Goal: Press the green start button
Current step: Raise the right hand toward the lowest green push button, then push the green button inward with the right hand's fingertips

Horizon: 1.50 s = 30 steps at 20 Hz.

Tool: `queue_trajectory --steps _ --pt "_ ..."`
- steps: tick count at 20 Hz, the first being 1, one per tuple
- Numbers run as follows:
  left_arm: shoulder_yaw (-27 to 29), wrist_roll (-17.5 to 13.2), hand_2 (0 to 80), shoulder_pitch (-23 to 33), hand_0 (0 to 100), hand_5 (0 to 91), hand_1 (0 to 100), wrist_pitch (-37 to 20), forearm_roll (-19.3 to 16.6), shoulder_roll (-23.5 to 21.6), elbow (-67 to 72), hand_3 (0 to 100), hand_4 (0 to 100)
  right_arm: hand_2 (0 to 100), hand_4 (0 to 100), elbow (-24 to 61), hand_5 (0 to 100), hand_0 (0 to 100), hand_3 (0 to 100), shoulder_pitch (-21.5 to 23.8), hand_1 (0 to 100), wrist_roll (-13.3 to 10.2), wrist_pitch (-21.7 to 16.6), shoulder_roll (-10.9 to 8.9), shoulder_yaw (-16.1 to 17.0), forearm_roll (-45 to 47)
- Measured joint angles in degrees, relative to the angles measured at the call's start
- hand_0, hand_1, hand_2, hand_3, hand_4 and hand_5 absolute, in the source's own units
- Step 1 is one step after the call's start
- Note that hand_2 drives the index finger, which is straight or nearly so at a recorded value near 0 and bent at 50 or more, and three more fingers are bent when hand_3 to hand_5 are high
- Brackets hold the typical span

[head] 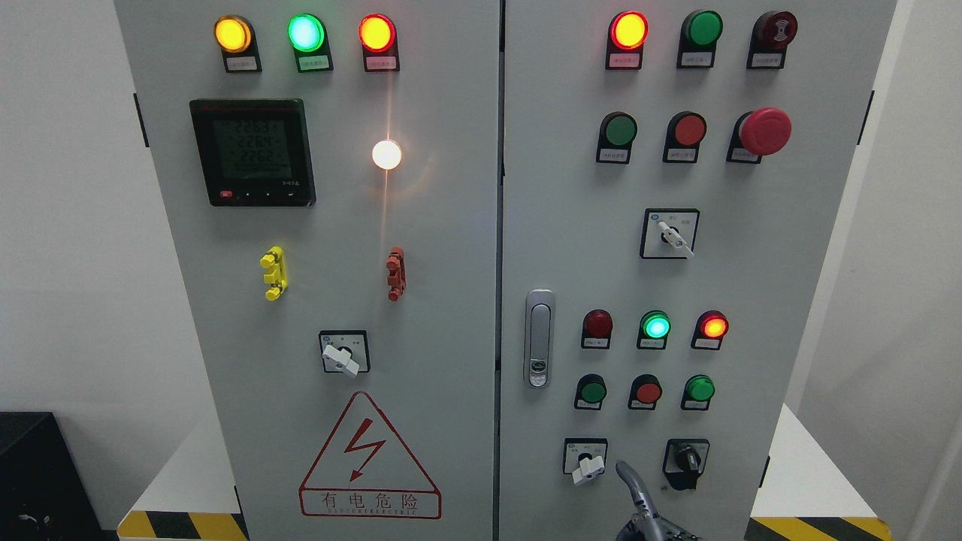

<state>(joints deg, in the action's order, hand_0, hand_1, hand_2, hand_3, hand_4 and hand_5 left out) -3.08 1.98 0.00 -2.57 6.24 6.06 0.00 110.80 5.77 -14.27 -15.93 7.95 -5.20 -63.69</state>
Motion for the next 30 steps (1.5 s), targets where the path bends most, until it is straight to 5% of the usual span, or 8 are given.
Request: queue_trajectory --steps 13,30 --pt "0.0 0.0 0.0 0.0 12 0.0 56 0.0 0.0 0.0 0.0 0 0 0 86 -3.6 100 27 81 -4.9 33 -1.3 5.6 0.0 0.2 -8.5" --pt "0.0 0.0 0.0 0.0 12 0.0 56 0.0 0.0 0.0 0.0 0 0 0 87 -9.9 100 29 81 -12.8 34 0.3 7.8 0.1 0.4 -10.2"
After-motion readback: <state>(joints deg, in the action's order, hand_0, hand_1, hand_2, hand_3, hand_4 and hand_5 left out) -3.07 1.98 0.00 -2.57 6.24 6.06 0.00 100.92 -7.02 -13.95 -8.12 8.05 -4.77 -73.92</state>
